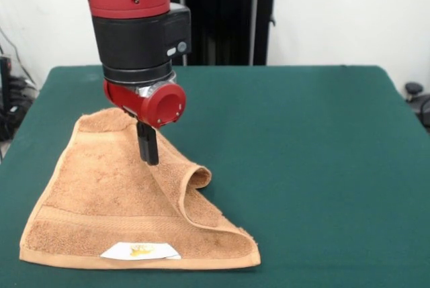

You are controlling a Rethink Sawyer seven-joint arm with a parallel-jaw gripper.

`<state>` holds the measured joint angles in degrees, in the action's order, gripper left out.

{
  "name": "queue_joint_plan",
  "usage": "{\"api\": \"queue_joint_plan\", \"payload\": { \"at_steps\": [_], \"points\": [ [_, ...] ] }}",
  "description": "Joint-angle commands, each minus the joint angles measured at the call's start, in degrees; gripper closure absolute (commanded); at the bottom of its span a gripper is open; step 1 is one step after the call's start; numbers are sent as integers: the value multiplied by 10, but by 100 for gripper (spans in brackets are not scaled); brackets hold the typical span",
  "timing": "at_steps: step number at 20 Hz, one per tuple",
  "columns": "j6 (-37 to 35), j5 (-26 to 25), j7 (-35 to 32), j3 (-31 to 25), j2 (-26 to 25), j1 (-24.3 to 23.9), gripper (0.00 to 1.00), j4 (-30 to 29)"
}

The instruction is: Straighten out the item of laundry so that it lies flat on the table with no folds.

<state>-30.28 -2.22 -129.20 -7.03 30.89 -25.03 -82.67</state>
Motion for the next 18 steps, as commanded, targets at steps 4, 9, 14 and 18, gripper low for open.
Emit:
{"api": "queue_joint_plan", "payload": {
  "at_steps": [4,9,14,18],
  "points": [
    [-71,-5,-4,-30,-41,31,100,2],
    [-67,3,-16,-32,-46,38,100,2],
    [-75,-10,17,-36,-65,30,100,32],
    [-84,-18,31,-34,-69,26,100,48]
  ]
}}
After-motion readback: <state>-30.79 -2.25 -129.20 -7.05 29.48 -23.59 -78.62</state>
